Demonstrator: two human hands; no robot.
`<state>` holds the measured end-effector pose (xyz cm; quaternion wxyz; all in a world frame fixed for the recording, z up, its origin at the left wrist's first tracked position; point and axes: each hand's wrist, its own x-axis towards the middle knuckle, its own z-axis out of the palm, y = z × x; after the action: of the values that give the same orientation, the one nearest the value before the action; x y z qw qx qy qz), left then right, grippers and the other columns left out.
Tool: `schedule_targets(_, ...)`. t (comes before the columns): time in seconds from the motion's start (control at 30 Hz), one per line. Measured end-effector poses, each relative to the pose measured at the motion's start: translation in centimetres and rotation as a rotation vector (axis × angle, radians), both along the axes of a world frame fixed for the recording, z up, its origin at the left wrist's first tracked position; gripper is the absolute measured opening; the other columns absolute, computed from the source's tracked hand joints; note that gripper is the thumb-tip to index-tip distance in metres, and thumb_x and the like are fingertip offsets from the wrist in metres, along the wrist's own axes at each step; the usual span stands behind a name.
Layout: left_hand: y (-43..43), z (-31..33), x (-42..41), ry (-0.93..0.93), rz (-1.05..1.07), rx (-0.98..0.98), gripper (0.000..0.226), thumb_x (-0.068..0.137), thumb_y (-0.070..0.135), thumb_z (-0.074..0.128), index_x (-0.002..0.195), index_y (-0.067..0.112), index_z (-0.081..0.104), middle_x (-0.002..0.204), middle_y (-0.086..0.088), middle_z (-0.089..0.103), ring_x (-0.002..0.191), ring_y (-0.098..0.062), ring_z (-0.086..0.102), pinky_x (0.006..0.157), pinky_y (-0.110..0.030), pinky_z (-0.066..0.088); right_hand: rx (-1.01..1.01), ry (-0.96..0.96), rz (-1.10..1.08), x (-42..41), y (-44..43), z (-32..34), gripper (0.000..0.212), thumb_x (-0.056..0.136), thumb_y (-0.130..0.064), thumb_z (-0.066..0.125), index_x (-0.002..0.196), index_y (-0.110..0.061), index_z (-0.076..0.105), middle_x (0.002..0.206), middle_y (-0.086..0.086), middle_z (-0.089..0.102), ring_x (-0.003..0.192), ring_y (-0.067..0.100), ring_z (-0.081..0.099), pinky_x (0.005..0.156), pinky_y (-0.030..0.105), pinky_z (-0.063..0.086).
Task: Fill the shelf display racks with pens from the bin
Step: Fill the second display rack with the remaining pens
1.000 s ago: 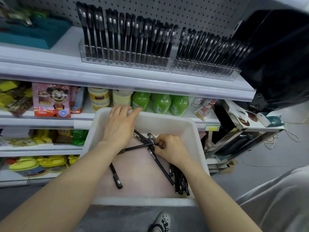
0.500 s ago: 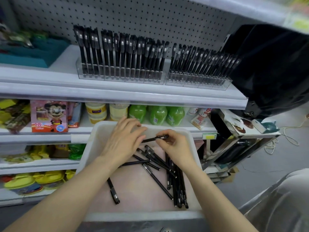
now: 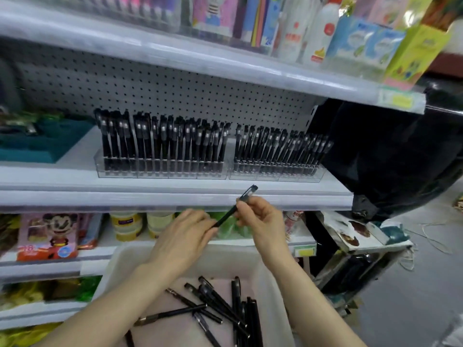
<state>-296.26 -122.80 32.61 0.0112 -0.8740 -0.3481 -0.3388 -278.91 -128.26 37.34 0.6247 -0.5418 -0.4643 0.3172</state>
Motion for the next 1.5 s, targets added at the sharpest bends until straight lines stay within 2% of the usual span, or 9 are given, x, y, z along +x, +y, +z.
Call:
schedule_targets(0.13, 3.3, 3.2, 2.1, 0.035, 0.077, 0.05, 0.027, 0.09, 0.025, 0.064, 0.115, 0.016, 0.069, 0.112, -0.001, 0.063, 0.103, -0.023, 0.057, 0.076, -0.034, 0.053, 0.094, -0.213, -0.175, 4.1, 4.2, 4.4, 0.008, 0.093, -0.015, 0.064, 0.091, -0.008, 0.067, 0.076, 0.005, 0.071, 0.071, 0.013, 0.068, 0.064, 0.026, 0.055)
schedule_targets(0.27, 6.0, 5.7, 4.5, 0.15, 0.149, 0.073, 0.051, 0.077, 0.008, 0.077, 0.125, 0.012, 0.062, 0.125, -0.006, 0.059, 0.116, -0.025, 0.053, 0.084, -0.039, 0.054, 0.153, -0.386, -0.272, 6.2, 8.5, 7.6, 0.012, 0.093, -0.021, 0.065, 0.081, -0.022, 0.064, 0.07, -0.002, 0.068, 0.068, 0.016, 0.068, 0.065, 0.028, 0.057)
schedule_targets(0.5, 8.7, 4.8, 7.3, 0.237, 0.188, 0.117, 0.073, 0.068, -0.003, 0.076, 0.136, 0.002, 0.05, 0.135, -0.015, 0.051, 0.123, -0.031, 0.048, 0.1, -0.042, 0.047, 0.167, -0.551, -0.291, 7.0, 13.5, 7.9, 0.019, 0.094, -0.026, 0.062, 0.104, -0.012, 0.07, 0.081, 0.0, 0.071, 0.077, 0.019, 0.069, 0.075, 0.034, 0.058)
schedule_targets(0.7, 9.5, 3.8, 8.1, 0.221, 0.206, 0.163, 0.063, 0.073, 0.003, 0.071, 0.133, 0.0, 0.054, 0.132, -0.017, 0.055, 0.121, -0.033, 0.049, 0.105, -0.045, 0.04, 0.014, -0.79, -0.166, 7.2, 15.5, 5.6, 0.024, 0.095, -0.028, 0.06, 0.109, -0.01, 0.068, 0.08, 0.009, 0.071, 0.075, 0.027, 0.068, 0.075, 0.043, 0.056)
schedule_targets(0.87, 9.7, 3.6, 8.1, 0.189, 0.201, 0.176, 0.059, 0.076, 0.003, 0.068, 0.133, 0.002, 0.055, 0.132, -0.016, 0.055, 0.121, -0.033, 0.047, 0.104, -0.045, 0.04, -0.008, -0.79, -0.2, 6.9, 15.6, 5.2, 0.023, 0.096, -0.029, 0.058, 0.107, -0.011, 0.069, 0.076, 0.008, 0.07, 0.074, 0.026, 0.066, 0.071, 0.036, 0.055)
schedule_targets(1.13, 8.6, 4.1, 7.1, 0.149, 0.157, 0.126, 0.057, 0.078, 0.003, 0.071, 0.133, 0.005, 0.057, 0.135, -0.013, 0.054, 0.125, -0.03, 0.048, 0.098, -0.041, 0.047, -0.031, -0.717, -0.237, 5.9, 14.6, 5.4, 0.024, 0.094, -0.027, 0.062, 0.106, -0.007, 0.069, 0.079, 0.005, 0.07, 0.077, 0.025, 0.066, 0.076, 0.041, 0.055)
schedule_targets(1.27, 6.2, 4.0, 4.5, 0.092, 0.167, 0.051, 0.048, 0.088, 0.007, 0.064, 0.134, 0.011, 0.055, 0.138, -0.01, 0.051, 0.125, -0.03, 0.047, 0.09, -0.043, 0.051, -0.033, -0.688, -0.284, 5.3, 13.0, 5.4, 0.028, 0.092, -0.027, 0.065, 0.113, -0.008, 0.069, 0.089, -0.001, 0.07, 0.085, 0.015, 0.065, 0.082, 0.032, 0.054)
schedule_targets(1.4, 3.5, 2.0, 0.6, 0.038, 0.167, -0.003, 0.036, 0.091, 0.014, 0.062, 0.126, 0.012, 0.062, 0.125, -0.006, 0.057, 0.111, -0.027, 0.053, 0.08, -0.041, 0.054, 0.009, -0.606, -0.318, 3.5, 9.5, 4.2, 0.017, 0.092, -0.021, 0.064, 0.106, -0.013, 0.07, 0.085, -0.008, 0.066, 0.08, 0.005, 0.061, 0.07, 0.008, 0.043)
schedule_targets(1.5, 1.5, -0.7, -1.7, 0.055, 0.174, -0.032, 0.036, 0.09, 0.019, 0.063, 0.125, 0.012, 0.064, 0.12, -0.007, 0.06, 0.107, -0.029, 0.055, 0.086, -0.042, 0.052, -0.006, -0.587, -0.271, 1.0, 6.0, 1.6, 0.005, 0.09, -0.018, 0.065, 0.091, -0.018, 0.07, 0.077, -0.009, 0.068, 0.075, 0.005, 0.063, 0.069, 0.012, 0.045)
